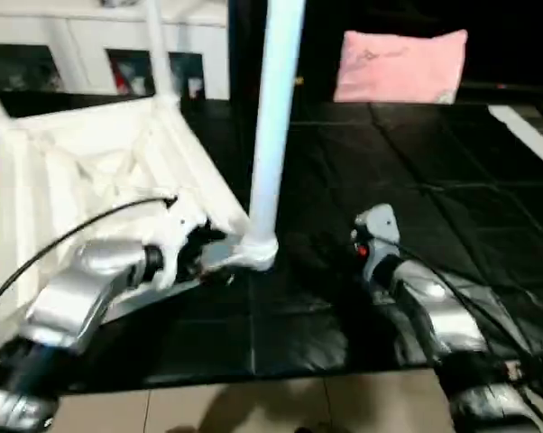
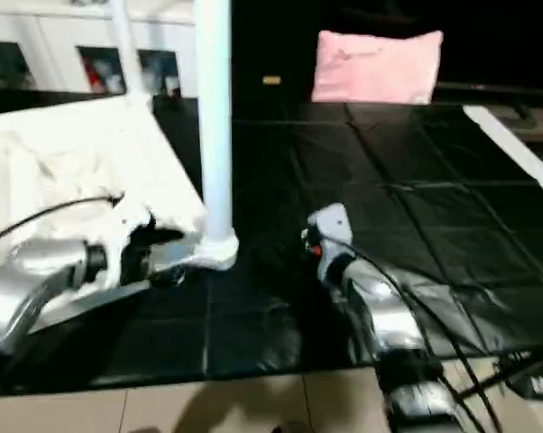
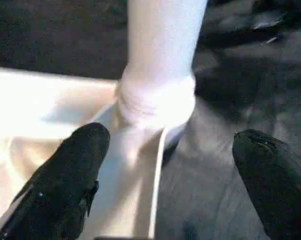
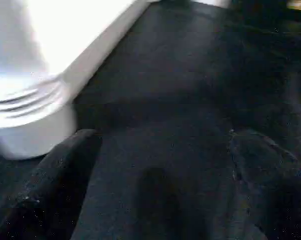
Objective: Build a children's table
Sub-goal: Rotate leg to tighten
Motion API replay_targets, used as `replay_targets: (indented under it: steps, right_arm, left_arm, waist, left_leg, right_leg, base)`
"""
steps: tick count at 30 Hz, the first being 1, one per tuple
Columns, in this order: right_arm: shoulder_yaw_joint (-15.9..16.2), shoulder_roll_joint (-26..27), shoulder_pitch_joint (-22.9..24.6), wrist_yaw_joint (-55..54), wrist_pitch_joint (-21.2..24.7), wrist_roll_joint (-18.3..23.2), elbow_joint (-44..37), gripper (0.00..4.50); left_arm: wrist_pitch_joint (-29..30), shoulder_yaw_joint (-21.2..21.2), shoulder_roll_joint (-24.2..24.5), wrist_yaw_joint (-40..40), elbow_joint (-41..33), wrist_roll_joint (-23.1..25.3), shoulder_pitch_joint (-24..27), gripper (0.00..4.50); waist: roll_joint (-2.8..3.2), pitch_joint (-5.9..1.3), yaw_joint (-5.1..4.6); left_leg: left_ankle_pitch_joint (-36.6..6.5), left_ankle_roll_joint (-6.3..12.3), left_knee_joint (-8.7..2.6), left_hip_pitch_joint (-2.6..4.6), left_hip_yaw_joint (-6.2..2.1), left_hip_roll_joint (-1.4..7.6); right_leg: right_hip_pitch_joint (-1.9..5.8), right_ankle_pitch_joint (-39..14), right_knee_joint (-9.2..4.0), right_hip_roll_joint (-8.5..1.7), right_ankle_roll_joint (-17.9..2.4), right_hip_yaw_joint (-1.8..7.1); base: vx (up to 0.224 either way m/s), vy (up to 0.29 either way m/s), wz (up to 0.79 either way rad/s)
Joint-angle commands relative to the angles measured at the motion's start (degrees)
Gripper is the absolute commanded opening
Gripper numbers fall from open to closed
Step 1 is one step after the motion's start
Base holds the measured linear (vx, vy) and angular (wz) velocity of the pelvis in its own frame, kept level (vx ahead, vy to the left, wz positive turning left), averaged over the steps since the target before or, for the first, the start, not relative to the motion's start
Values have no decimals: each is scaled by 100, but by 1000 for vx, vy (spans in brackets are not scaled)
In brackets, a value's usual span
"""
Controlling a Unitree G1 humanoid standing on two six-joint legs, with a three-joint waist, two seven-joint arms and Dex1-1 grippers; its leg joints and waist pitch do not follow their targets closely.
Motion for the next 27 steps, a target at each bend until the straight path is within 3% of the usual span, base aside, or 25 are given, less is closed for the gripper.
replay_targets:
  steps: [1,5,6,8,9,12,16,17,18,19,27]
  right_arm:
    - [79,-132,60,291,185,94,-315,450]
    - [275,-484,301,967,596,248,-989,450]
    - [295,-573,354,1106,698,304,-1140,450]
    - [296,-671,407,1242,805,380,-1286,450]
    - [298,-698,423,1264,831,395,-1324,450]
    - [313,-860,522,1460,976,510,-1568,450]
    - [317,-910,585,1573,1077,578,-1720,450]
    - [317,-926,612,1612,1118,594,-1787,450]
    - [318,-941,626,1619,1158,603,-1834,450]
    - [315,-957,640,1621,1221,611,-1893,450]
    - [311,-960,650,1567,1280,617,-1933,450]
  left_arm:
    - [124,-81,38,62,-78,104,3,412]
    - [273,-145,36,206,208,321,-147,374]
    - [302,-166,36,217,280,349,-198,370]
    - [330,-191,31,206,359,362,-258,340]
    - [335,-191,24,201,386,365,-277,331]
    - [261,-220,-14,130,673,436,-459,307]
    - [185,-271,-3,76,841,527,-572,273]
    - [130,-296,-3,23,972,563,-668,262]
    - [102,-315,-5,-14,1044,577,-721,252]
    - [74,-350,-4,-74,1129,599,-786,243]
    - [60,-435,-24,-202,1262,631,-884,176]
  waist:
    - [52,-323,6]
    - [44,-322,17]
    - [76,-325,23]
    - [73,-347,40]
    - [99,-350,40]
    - [78,-354,38]
    - [72,-354,44]
    - [136,-349,46]
    - [109,-348,35]
    - [133,-351,48]
    - [137,-356,40]
  left_leg:
    - [-1446,64,-403,-19,135,-85]
    - [-1518,29,-405,-24,131,-98]
    - [-1492,43,-403,-20,122,-101]
    - [-1323,59,-395,-32,120,-97]
    - [-1301,45,-393,-30,118,-98]
    - [-1291,61,-384,-32,126,-111]
    - [-1295,56,-382,-38,119,-106]
    - [-1338,38,-387,-28,114,-109]
    - [-1360,45,-382,-28,120,-115]
    - [-1399,21,-390,-23,107,-112]
    - [-1411,-13,-386,-26,106,-106]
  right_leg:
    - [304,-1684,-475,-190,-849,120]
    - [284,-1969,-509,-198,-763,125]
    - [296,-1912,-508,-187,-742,128]
    - [304,-1609,-477,-201,-813,132]
    - [305,-1543,-469,-201,-850,130]
    - [321,-1483,-480,-195,-900,125]
    - [318,-1609,-488,-208,-868,121]
    - [308,-1631,-498,-204,-870,120]
    - [306,-1655,-512,-196,-852,119]
    - [311,-1691,-502,-205,-850,119]
    - [321,-1570,-494,-209,-948,117]
  base:
    - [0,0,0]
    - [0,0,0]
    - [0,0,0]
    - [0,0,0]
    - [0,0,0]
    - [0,0,0]
    - [0,0,0]
    - [0,0,0]
    - [0,0,0]
    - [0,0,0]
    - [0,0,0]
